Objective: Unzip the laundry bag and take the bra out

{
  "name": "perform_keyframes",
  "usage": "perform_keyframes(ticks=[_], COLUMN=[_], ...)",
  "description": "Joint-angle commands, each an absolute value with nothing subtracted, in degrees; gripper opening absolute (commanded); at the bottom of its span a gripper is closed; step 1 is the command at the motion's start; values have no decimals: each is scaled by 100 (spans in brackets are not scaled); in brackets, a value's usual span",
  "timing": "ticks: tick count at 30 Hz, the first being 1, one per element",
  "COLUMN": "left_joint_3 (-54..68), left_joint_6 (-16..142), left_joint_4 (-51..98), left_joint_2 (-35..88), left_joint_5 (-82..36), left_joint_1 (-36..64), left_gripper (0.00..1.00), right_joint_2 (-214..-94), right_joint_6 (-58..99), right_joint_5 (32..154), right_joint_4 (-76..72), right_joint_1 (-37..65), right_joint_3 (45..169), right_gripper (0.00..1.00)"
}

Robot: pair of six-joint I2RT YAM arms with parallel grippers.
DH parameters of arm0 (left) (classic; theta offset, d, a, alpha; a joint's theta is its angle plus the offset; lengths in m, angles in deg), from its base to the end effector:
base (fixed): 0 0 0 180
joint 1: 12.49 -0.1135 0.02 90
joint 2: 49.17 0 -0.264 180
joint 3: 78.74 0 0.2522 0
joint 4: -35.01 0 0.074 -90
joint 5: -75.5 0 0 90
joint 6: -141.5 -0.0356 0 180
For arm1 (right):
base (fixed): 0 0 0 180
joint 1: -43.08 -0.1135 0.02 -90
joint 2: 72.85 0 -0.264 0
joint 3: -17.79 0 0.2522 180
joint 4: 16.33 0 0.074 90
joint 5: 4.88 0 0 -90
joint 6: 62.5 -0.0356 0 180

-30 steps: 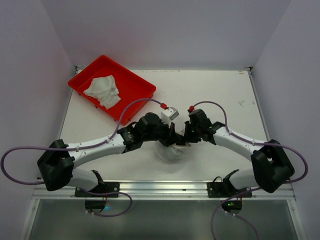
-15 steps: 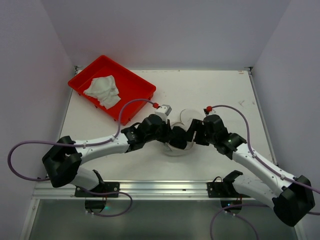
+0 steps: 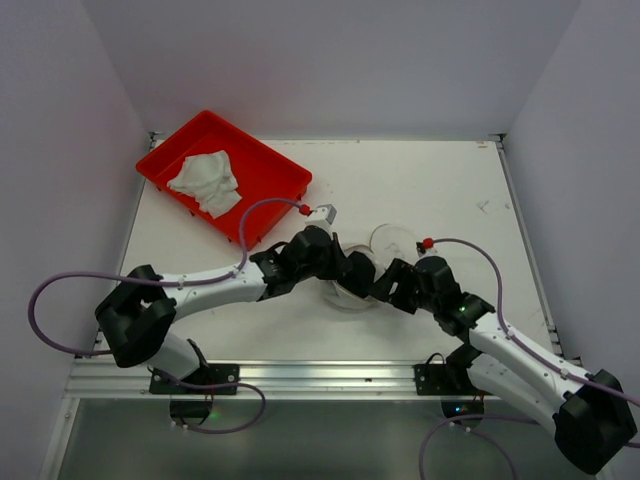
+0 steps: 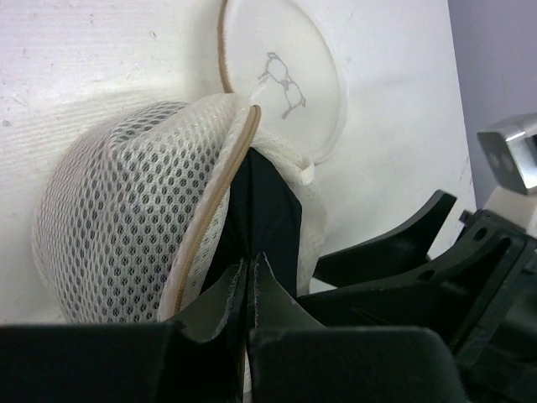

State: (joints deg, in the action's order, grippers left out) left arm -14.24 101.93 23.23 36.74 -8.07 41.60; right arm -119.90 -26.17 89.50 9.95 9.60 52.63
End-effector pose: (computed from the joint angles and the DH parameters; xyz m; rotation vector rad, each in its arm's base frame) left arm 0.1953 -0.2629 0.2249 0.0036 2.2984 -0.9035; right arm 0.1422 0.0973 0.1852 0.3771 2.3706 0.8646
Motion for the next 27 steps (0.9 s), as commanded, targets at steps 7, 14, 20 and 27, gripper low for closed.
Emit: perform_keyframes(ticks=[7,14,20,27], left_joint_3=[-978,-926,-1066,-1084], left_joint_6=[10888,11056,11214,11416], left_joint_4=[2591,2688,2872,3039], left_joint_2=[3898,4004,3671,3407], left_joint_5=[-581,-607,-738,-1194], left_joint_1=[4113,4122,4052,3771], left_gripper=[0,0,0,0], right_joint_2=[-11838,-12005,-12233,-13024], right_joint_6=[-2691,-2691,-2375,-2348], right_joint_5=[9575,9822,9435,9497], right_joint_4=[7,-494,-168,-135], right_joint_1=[915,827,818,818], right_joint_3=[4904,4825,4922,4939], right_gripper=[67,66,66,66])
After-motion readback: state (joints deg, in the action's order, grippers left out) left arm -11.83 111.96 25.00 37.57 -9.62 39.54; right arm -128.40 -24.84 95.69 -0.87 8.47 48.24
